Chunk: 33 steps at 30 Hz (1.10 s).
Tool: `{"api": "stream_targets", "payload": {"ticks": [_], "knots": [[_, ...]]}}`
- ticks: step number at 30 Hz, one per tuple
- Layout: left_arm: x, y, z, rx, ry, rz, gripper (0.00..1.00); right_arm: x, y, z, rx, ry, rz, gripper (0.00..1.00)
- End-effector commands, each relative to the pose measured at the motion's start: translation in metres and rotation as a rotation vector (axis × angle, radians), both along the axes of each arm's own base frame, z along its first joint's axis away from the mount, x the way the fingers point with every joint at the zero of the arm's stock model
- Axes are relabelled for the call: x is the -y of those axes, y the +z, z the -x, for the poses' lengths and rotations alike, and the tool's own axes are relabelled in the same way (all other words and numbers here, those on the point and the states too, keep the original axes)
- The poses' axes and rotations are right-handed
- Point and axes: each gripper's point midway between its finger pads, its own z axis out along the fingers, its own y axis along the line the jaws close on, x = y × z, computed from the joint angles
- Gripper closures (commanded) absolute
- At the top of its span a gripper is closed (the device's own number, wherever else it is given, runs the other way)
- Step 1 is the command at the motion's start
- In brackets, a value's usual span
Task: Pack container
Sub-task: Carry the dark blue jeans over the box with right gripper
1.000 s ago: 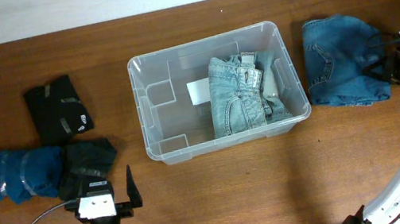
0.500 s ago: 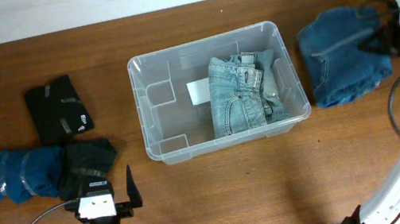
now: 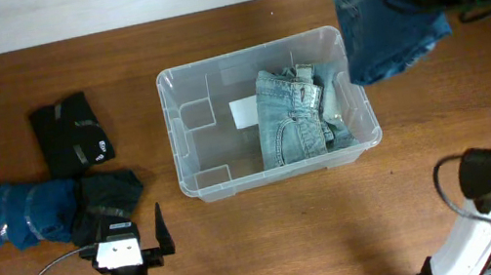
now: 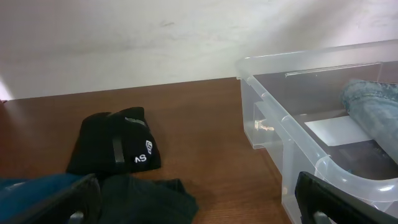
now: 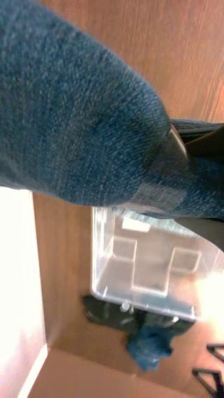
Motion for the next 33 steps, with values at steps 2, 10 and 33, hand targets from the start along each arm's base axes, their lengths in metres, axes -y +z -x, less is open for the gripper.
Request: {"api": "stream_targets", "payload": {"ticks": [2, 10, 33], "knots": [[0.001, 0.000, 0.000, 0.004, -0.009, -0.011, 0.01, -0.042, 0.041, 0.025, 0.005, -0.087, -0.084, 0.96], [0.001, 0.000, 0.000, 0.004, -0.009, -0.011, 0.01, -0.100, 0.012, 0.042, -0.164, -0.099, -0.031, 0.96], [0.001, 0.000, 0.000, 0.004, -0.009, -0.011, 0.01, -0.167, -0.108, 0.048, -0.394, -0.050, 0.249, 0.96]]}}
